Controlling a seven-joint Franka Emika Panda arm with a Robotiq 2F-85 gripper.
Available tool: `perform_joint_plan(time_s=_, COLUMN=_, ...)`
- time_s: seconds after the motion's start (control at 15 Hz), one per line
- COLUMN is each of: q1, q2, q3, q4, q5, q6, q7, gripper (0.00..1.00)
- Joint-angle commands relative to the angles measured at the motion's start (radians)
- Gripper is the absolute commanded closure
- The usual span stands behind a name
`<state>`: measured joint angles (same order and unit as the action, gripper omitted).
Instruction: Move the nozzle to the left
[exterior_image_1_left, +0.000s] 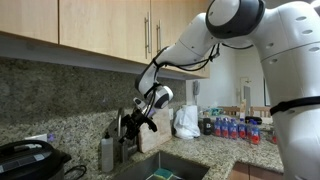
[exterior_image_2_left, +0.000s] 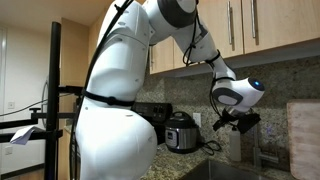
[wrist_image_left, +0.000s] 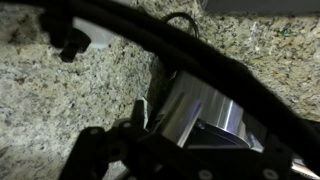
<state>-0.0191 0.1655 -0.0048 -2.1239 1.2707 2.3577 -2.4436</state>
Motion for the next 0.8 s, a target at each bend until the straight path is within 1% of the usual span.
perform_joint_plan(time_s=0.0, q1=0.01, q2=-0.014, q3=0.017, q4=-0.014, q5=0.108, q6=0.065, q7=-0.023, gripper=0.0)
perform_joint_plan(time_s=0.27, q1=0.009, q2=-0.009, q3=0.021, q4=-0.014, q5=0.207, q6=0.049, q7=-0.016, gripper=0.0)
perform_joint_plan(time_s=0.67, q1=0.011, q2=-0.009, q3=0.017, q4=-0.022, q5=0.429, q6=0.027, q7=-0.021, gripper=0.0)
perform_joint_plan(time_s=0.73, q1=0.015, q2=-0.004, q3=0.013, q4=-0.024, q5=0.368, q6=0.001, q7=0.013, gripper=0.0)
